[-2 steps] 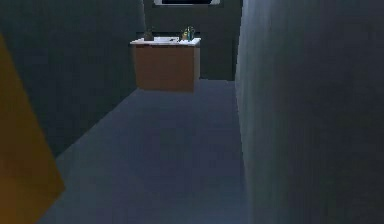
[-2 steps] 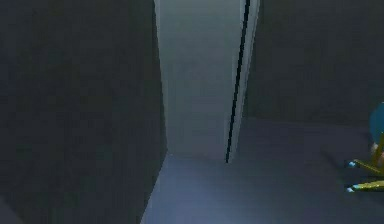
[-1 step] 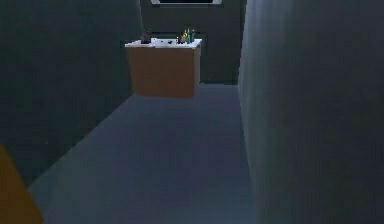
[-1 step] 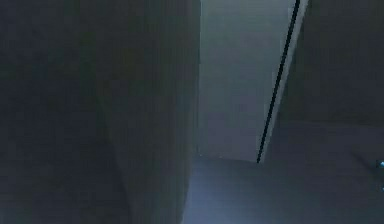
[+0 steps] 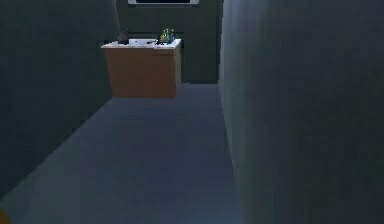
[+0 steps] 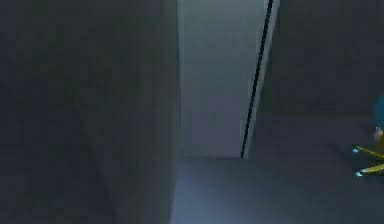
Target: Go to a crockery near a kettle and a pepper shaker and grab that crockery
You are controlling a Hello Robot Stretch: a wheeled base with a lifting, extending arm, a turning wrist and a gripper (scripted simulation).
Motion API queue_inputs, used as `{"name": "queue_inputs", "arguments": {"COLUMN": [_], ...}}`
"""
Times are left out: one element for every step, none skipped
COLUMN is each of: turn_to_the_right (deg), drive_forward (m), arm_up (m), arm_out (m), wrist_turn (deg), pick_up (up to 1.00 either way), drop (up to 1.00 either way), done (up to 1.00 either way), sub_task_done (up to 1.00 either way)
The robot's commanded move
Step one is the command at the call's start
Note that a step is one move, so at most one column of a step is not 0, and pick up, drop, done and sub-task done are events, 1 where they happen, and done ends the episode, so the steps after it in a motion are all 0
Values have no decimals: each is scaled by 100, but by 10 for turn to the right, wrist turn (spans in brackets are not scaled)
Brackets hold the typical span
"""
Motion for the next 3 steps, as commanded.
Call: {"name": "queue_inputs", "arguments": {"turn_to_the_right": [0, 0, 30], "drive_forward": [100, 100, 0], "arm_up": [0, 0, 0], "arm_out": [0, 0, 0], "wrist_turn": [0, 0, 0], "pick_up": [0, 0, 0], "drop": [0, 0, 0], "done": [0, 0, 0], "sub_task_done": [0, 0, 0]}}
